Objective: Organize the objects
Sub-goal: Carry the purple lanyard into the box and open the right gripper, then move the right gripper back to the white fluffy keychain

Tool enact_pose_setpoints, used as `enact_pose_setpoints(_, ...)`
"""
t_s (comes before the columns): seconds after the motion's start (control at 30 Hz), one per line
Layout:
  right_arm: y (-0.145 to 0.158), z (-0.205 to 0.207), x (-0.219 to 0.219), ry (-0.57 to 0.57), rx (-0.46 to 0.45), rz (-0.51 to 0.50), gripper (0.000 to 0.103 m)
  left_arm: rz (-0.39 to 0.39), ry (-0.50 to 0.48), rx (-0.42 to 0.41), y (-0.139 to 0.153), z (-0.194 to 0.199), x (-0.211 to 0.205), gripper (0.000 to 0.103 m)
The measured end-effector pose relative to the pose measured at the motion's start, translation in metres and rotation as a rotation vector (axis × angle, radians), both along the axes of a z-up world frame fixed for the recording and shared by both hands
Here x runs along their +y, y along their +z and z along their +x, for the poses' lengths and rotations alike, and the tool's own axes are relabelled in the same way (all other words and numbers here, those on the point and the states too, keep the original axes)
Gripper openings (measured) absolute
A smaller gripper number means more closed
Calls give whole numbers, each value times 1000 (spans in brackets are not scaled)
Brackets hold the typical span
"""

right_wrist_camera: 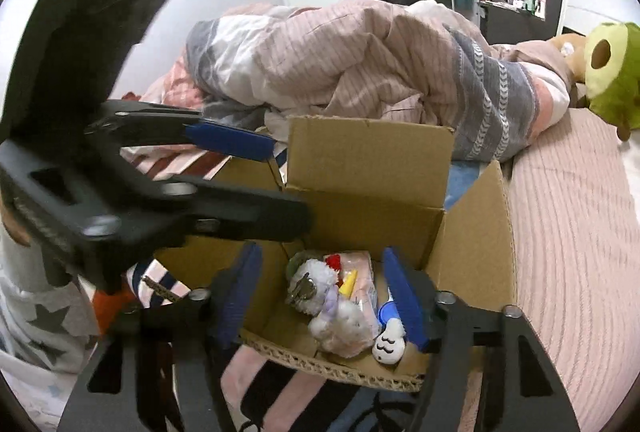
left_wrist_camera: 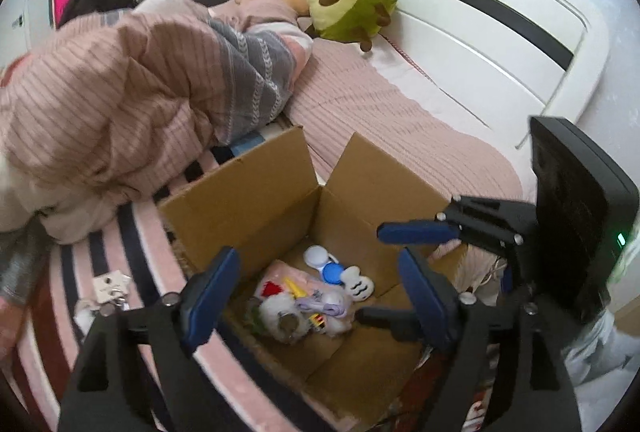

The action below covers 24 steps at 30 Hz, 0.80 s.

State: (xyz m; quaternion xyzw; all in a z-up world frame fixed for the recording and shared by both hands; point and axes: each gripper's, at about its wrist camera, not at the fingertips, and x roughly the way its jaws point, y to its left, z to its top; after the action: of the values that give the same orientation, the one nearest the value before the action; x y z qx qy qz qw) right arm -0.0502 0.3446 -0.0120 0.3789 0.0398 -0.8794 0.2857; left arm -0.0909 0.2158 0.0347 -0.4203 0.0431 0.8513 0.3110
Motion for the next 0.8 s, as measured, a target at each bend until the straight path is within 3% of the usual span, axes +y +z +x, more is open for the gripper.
enact_pose_setpoints(0.2, 2, 5, -3, -9, 7, 26, 62, -6, 13, 20, 10, 14, -23, 89)
enact_pose_setpoints(0.47, 14, 16, -11, -22, 51, 44, 77, 23, 53, 30, 12, 34, -55, 90)
enact_pose_setpoints(0.53, 18, 20, -16, -24, 78, 49, 88, 34, 67, 37, 13, 39, -67, 90)
enact_pose_setpoints(0.8, 41, 40, -60, 34, 229, 15, 99, 71, 167, 79, 20, 61, -131, 90)
